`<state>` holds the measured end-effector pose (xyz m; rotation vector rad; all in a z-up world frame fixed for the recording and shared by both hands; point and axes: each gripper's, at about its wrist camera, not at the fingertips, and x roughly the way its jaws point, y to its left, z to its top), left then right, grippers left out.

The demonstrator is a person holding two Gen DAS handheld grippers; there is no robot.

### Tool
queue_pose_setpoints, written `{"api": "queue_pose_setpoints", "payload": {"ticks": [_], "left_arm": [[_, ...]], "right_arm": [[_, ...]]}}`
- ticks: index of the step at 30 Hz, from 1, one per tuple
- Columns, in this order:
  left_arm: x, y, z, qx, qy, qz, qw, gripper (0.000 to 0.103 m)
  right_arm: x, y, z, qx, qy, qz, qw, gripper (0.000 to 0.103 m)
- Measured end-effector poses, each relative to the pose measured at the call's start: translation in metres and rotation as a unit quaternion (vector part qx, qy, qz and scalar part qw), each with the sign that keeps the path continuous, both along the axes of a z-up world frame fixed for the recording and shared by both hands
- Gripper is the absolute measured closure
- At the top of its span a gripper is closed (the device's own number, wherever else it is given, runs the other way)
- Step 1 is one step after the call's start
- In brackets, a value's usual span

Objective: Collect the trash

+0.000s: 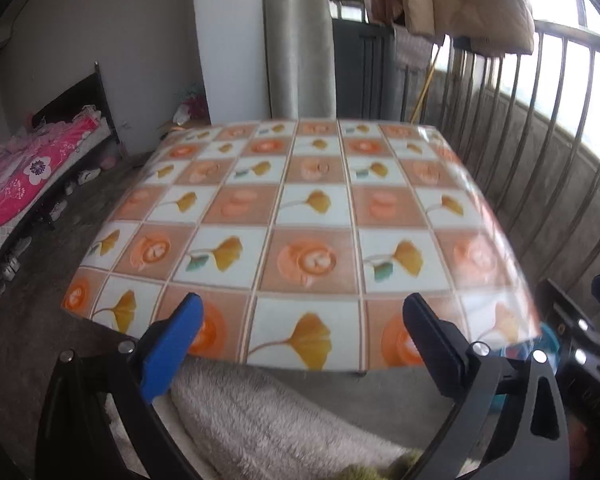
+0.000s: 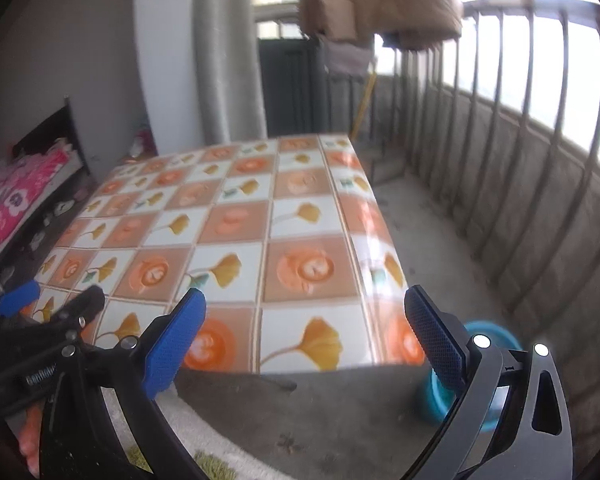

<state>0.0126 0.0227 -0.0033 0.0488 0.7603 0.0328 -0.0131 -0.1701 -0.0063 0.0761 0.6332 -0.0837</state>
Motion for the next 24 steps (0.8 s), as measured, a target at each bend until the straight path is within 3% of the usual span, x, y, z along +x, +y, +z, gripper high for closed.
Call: {"api": "queue_pose_setpoints", "payload": {"ticks": [4, 8, 13, 24], "left_arm": [[-0.009, -0.003, -0.014, 0.016, 0.028, -0.001, 0.9995, 0.005], [-0.014, -0.004, -0.023, 0.007, 0.049, 0.009, 0.9987, 0.005], [-0.020, -0.013, -0.019, 0.013, 0.040, 0.003, 0.9991, 0.005], [-0.018, -0.033, -0.017, -0.010, 0.046, -0.028, 0.9985, 0.005]], "right_arm": [[-0.009, 0.003, -0.018, -0.009, 0.034, -0.031, 0.999, 0.007], [-0.019, 0.004, -0.022, -0.025, 0.035, -0.034, 0.999, 0.007], [-0.027, -0.006, -0.020, -0.028, 0.032, -0.055, 0.998, 0.007], [-0.038, -0.035, -0.018, -0.029, 0.034, -0.117, 0.992, 0.007]]}}
